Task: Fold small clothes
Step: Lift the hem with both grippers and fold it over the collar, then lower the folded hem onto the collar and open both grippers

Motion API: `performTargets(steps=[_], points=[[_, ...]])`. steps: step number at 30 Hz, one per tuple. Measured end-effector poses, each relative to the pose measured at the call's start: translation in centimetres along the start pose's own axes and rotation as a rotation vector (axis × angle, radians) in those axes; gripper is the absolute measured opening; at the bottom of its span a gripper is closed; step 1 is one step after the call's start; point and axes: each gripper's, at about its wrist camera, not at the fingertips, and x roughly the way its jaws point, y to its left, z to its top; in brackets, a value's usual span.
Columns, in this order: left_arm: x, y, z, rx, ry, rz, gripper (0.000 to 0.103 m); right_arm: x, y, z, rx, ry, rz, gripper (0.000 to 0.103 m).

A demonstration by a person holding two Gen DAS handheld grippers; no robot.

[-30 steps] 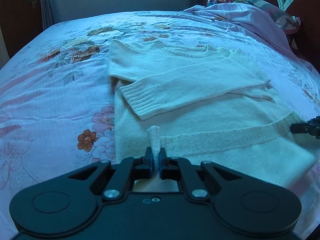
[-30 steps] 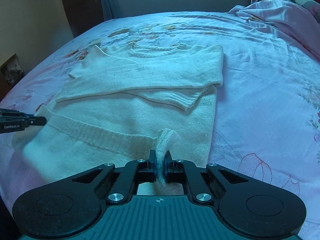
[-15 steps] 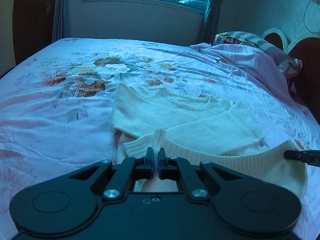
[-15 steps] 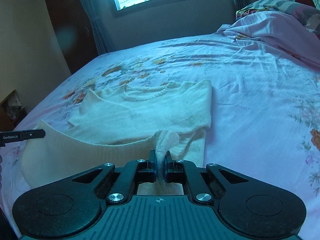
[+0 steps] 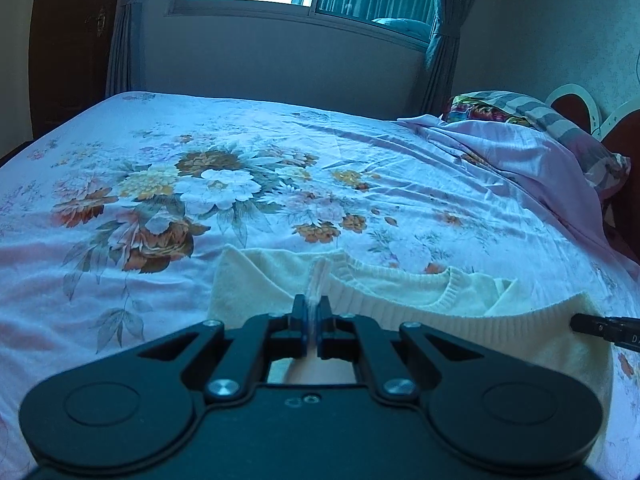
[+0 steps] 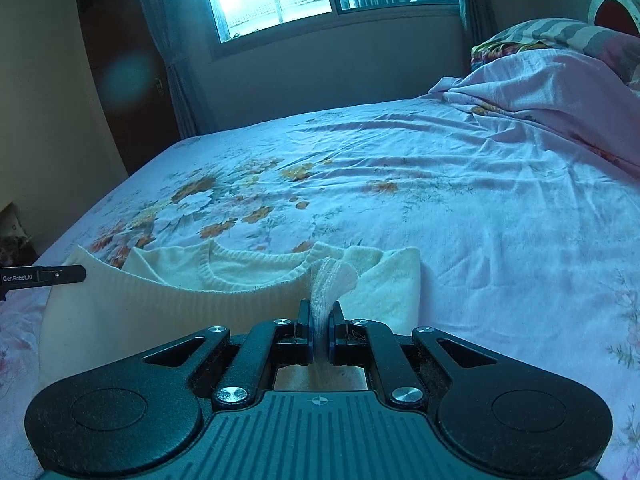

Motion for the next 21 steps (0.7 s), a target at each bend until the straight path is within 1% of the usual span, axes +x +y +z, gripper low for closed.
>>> performTargets(steps=[5,9,12,14,15,16,17,19,21], points=[[3.9,0.7,1.6,-0.036,0.001,0.028,0.002,4.1,-1.3,1.6,0.012,0.008,-0.027,0.006],[6.8,1.0,2.2,-0.059,0.015,0.044,0.002,7.1,-2.1,2.4,0.011,0.017,-0.05,0.006],[9.1,1.1,2.0,-0.053,0.047,0.063,0.002,9.5,-2.7,2.6,0.0,0.04,-0.074,0.006],[10.6,1.2,1.6,-0.052,0.074,0.079,0.002,10.8,-3.3,2.3,0.005,0.046,-0.109,0.006],[11.2,1.2,1.4,-0.045,0.083,0.093,0.003,11.3,-3.6,2.2,0.005,0.049,-0.126,0.006],[12.1,1.2,1.0,-0.034,0.113,0.109,0.003,12.1,-4.0,2.1,0.001,0.066,-0.145,0.006],[13.3,1.2,0.6,-0.021,0.165,0.121,0.007,13.0,-4.4,1.7,-0.008,0.095,-0.167,0.006],[14.0,1.0,0.0,0.021,0.174,0.137,0.008,13.8,-4.8,1.0,-0.024,0.101,-0.171,0.006],[14.0,0.3,0.0,0.073,0.18,0.155,0.007,13.9,-4.2,0.8,-0.076,0.105,-0.196,0.006]])
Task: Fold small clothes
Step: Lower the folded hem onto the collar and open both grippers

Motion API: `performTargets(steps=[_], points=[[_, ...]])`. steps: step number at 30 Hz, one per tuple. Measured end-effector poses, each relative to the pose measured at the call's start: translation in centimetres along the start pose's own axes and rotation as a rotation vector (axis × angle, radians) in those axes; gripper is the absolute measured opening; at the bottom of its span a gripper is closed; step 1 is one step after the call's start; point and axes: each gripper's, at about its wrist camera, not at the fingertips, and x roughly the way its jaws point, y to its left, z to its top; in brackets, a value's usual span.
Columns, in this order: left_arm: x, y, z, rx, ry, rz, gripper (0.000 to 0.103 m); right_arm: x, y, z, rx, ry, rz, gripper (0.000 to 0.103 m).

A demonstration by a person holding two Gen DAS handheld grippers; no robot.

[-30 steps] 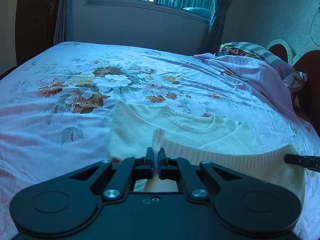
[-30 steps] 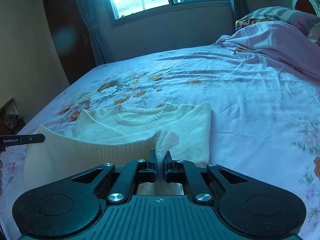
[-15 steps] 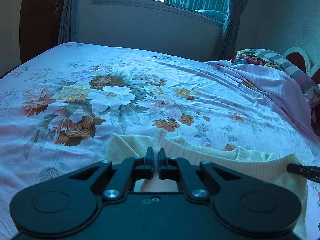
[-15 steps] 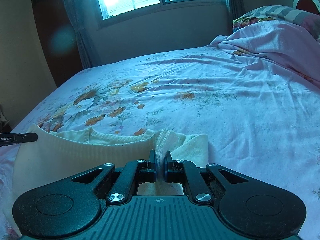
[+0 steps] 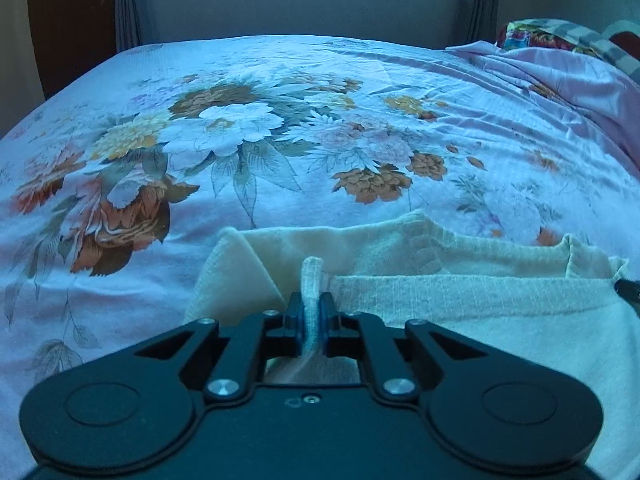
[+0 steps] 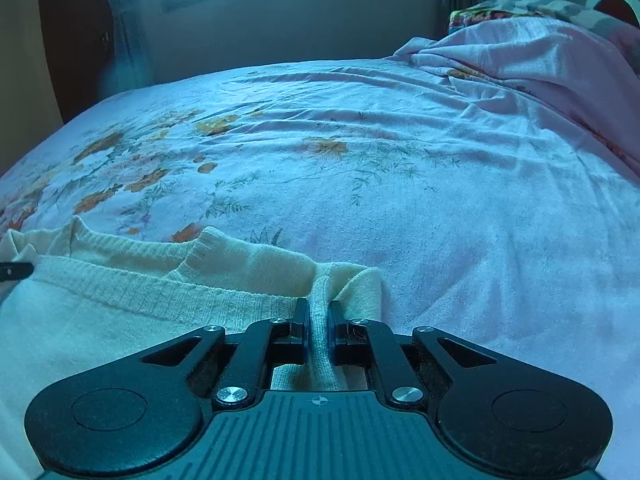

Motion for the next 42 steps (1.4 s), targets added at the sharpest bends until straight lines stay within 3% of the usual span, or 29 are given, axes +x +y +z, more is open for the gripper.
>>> performTargets(steps=[1,4,6,8,11,14,16,17,18,20,23,25,28,34,35,36,37,39,42], points=[[-0.3,-0.1,0.1,0.01,0.001,0.006,0.009,-0.1,0.3,0.0,-0.013,0.003,-0.01,0.006],[-2.1,0.7,0.3,-0.056,-0.014,-0.021,0.03,-1.4,0.5,0.5,0.004,-0.007,-0.036,0.006],[-3.8,1.2,-0.2,-0.075,-0.049,-0.027,0.053,-3.0,0.7,0.6,0.007,-0.046,-0.037,0.006],[-5.7,1.5,-1.0,-0.072,-0.085,-0.035,0.063,-4.4,1.0,0.5,0.0,-0.054,-0.02,0.006],[-7.3,1.4,-2.7,-0.023,-0.076,-0.031,0.064,-5.8,1.4,-0.3,-0.003,-0.042,-0.013,0.007],[-8.5,1.4,-4.4,0.005,-0.062,-0.048,0.062,-7.3,2.0,-1.4,-0.013,-0.042,0.002,0.011],[-9.4,1.2,-5.6,0.008,-0.054,-0.089,0.062,-8.7,2.9,-2.4,-0.014,-0.049,0.054,0.028],[-9.8,1.0,-6.2,0.017,-0.055,-0.11,0.062,-9.6,3.5,-3.1,-0.022,-0.054,0.085,0.047],[-9.9,0.6,-6.7,0.032,-0.058,-0.122,0.062,-10.3,4.2,-3.9,-0.041,-0.065,0.109,0.057],[-9.2,-0.3,-7.6,0.081,-0.036,-0.111,0.062,-11.0,5.9,-5.4,-0.111,-0.065,0.143,0.057],[-8.1,-0.7,-7.0,0.052,-0.043,-0.08,0.058,-9.4,7.3,-6.7,-0.179,-0.012,0.111,0.057],[-8.2,-0.5,-5.5,0.016,-0.076,-0.066,0.057,-9.1,6.3,-5.7,-0.103,-0.041,0.118,0.057],[-7.6,-0.6,-3.3,0.04,-0.117,-0.02,0.057,-7.8,4.2,-3.1,-0.041,-0.064,0.088,0.057],[-2.9,0.0,-1.0,0.052,-0.064,0.047,0.054,-3.6,0.5,0.6,0.04,-0.028,0.007,0.056],[-2.3,0.1,-1.1,0.055,-0.05,0.03,0.045,-3.0,0.2,0.6,0.045,-0.009,0.021,0.046],[-2.1,0.0,-1.2,0.062,-0.046,0.008,0.03,-2.4,0.1,0.6,0.039,0.017,0.041,0.014],[-2.0,-0.2,-1.4,0.071,-0.053,-0.001,0.023,-2.1,0.2,0.5,0.032,0.03,0.054,0.003],[-2.2,-0.7,-1.6,0.085,-0.074,-0.002,0.005,-2.2,0.4,0.2,0.007,0.009,0.051,0.003],[-2.6,-0.3,-1.3,0.042,-0.111,-0.012,0.002,-2.5,0.4,0.2,0.012,-0.033,0.048,0.003]])
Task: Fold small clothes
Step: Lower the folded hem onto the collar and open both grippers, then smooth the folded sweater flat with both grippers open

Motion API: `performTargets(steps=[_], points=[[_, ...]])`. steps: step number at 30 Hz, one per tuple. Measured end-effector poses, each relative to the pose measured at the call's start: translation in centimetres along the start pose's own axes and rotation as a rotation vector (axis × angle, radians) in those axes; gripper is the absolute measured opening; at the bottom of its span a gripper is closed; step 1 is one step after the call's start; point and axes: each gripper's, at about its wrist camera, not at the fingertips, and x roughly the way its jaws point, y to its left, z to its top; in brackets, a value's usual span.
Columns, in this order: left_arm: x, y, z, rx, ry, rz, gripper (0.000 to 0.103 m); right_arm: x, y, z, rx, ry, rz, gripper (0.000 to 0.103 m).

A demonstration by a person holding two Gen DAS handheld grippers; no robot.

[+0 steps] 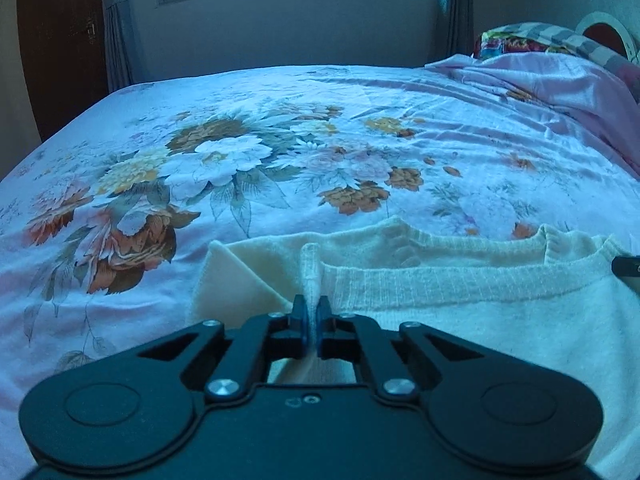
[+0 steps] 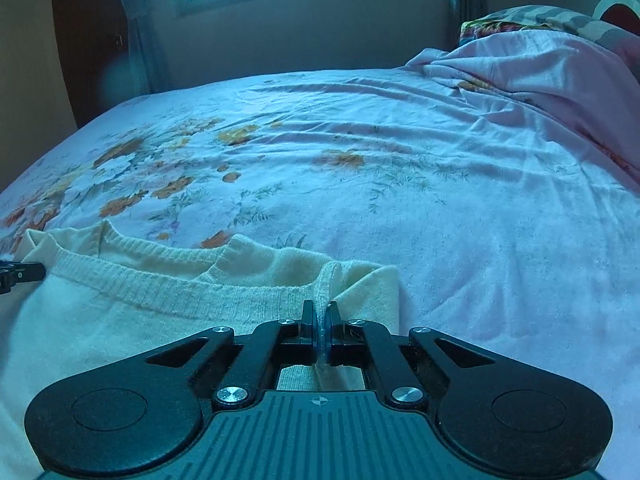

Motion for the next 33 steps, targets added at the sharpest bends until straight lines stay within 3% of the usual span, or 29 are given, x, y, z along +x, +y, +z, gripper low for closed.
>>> performTargets(steps=[5,7,8,9,11,13,14,15,17,23,25,28,30,33], points=[[0.2,1.0,1.5,-0.072,-0.048,0.001,0.002,-0.6,-0.2,1.3,-0.002,-0.1,-0.032,0.003],[0.8,0.9,1.6,-0.074,-0.042,0.014,0.002,0.0,-0.3,1.3,-0.004,-0.093,-0.049,0.003],[1.3,0.8,1.5,-0.07,-0.035,0.032,0.002,1.0,-0.3,1.1,-0.014,-0.044,-0.05,0.003],[1.9,0.8,1.2,-0.06,-0.011,0.051,0.005,2.2,-0.3,0.8,-0.024,0.026,-0.052,0.003],[2.8,0.7,0.7,-0.051,0.034,0.059,0.009,2.3,-0.1,0.3,-0.054,0.009,-0.071,0.003],[1.7,1.1,0.8,-0.076,0.018,0.083,0.027,1.6,-0.1,0.6,-0.042,0.01,-0.089,0.005],[0.7,1.4,0.9,-0.1,0.002,0.071,0.034,0.8,-0.1,0.6,-0.037,-0.009,-0.11,0.014],[-0.1,1.6,0.8,-0.108,-0.012,0.059,0.042,-0.1,0.0,0.5,-0.038,-0.04,-0.129,0.037],[-2.3,1.2,0.5,-0.077,-0.018,0.045,0.049,-2.2,0.7,0.0,-0.053,-0.08,-0.115,0.056],[-7.0,-2.5,-3.9,0.035,0.067,-0.049,0.053,-7.4,4.9,-4.2,-0.056,-0.049,0.067,0.055],[-7.8,-3.7,-6.0,0.052,0.09,-0.04,0.053,-8.1,6.8,-6.3,-0.085,-0.014,0.095,0.055],[-8.8,-4.6,-8.2,0.096,0.056,0.001,0.054,-8.4,8.2,-9.1,-0.114,0.018,0.09,0.055],[-8.9,-4.0,-8.6,0.075,0.056,0.017,0.062,-8.3,8.4,-10.4,-0.183,0.0,0.061,0.055],[-10.1,-3.7,-8.0,0.034,0.082,0.034,0.059,-9.4,8.2,-9.8,-0.124,0.017,0.023,0.055]])
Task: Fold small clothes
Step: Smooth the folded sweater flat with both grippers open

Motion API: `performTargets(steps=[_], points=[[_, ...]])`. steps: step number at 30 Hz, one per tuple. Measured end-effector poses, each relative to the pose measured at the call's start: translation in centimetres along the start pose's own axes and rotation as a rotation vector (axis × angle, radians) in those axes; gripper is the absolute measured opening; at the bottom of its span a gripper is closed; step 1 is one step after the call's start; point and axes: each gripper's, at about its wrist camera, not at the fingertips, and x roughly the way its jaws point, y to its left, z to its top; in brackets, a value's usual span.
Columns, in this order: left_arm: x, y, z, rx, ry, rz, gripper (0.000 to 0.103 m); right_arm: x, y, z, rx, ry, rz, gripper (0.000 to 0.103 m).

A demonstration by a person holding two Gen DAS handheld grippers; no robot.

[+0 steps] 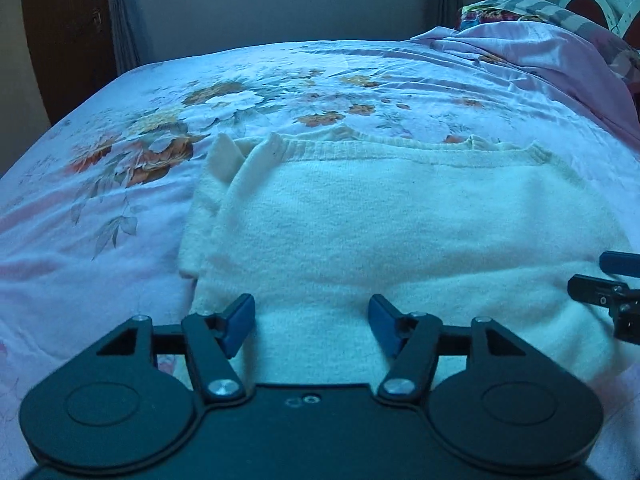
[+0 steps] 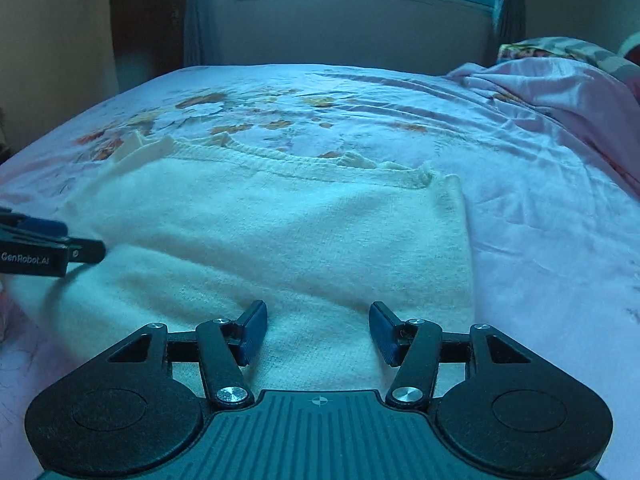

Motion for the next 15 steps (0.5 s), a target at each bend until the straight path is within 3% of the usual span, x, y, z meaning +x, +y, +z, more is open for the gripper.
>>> performTargets(steps=[7,10,15], points=[[-3.2,-3.8,-1.3,0.054,-0.03,-0.063,0.059,-3.6,3.4,-1.2,-0.014,-0.029,0.058,0.055],[-2.8,-4.9,-2.5,0.079,-0.016,-0.044,0.06,-3.0,4.2,-2.3,-0.056,0.006,0.031,0.056],[-2.7,-2.5,-4.6,0.065,-0.01,-0.031,0.063,-3.7,0.1,-4.4,0.037,0.028,-0.002,0.055]])
